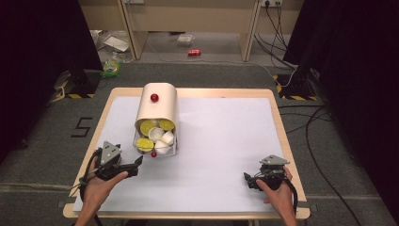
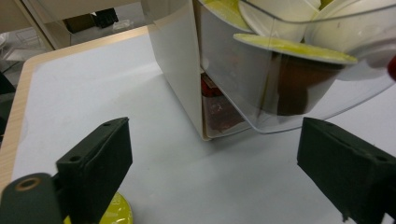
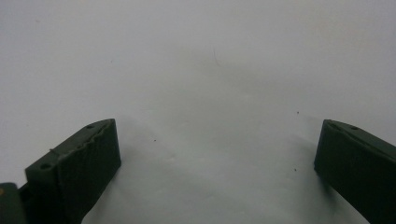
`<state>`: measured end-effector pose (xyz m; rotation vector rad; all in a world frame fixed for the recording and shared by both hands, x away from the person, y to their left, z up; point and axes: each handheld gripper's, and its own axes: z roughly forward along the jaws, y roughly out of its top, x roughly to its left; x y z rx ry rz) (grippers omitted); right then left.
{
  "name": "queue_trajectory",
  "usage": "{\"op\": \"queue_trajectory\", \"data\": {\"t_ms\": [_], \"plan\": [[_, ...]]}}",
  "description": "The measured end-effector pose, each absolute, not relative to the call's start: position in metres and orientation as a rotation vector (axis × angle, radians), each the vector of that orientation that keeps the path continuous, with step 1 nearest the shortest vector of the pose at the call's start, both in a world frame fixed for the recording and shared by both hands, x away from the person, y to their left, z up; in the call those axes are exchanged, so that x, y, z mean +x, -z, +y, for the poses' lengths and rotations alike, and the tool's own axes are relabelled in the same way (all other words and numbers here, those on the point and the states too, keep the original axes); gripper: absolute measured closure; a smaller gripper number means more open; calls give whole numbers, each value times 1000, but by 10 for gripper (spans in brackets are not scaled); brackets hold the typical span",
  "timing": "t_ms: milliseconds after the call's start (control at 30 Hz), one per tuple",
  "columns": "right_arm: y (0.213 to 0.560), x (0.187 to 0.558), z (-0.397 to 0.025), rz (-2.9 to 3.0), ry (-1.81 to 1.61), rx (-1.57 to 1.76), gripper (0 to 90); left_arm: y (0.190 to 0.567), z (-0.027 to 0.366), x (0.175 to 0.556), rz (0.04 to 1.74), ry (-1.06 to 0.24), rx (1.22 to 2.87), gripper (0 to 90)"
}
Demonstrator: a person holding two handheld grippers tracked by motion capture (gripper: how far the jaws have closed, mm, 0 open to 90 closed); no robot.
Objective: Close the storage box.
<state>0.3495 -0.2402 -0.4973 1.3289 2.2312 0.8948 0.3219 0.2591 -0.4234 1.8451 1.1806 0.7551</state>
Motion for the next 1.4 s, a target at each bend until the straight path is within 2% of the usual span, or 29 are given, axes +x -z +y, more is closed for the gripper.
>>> {"op": "queue_trajectory", "data": {"t_ms": [1400], "plan": [[497,350,-240,2232,-895,1328,7,416,250,373,1255,-746,1833,80]]}}
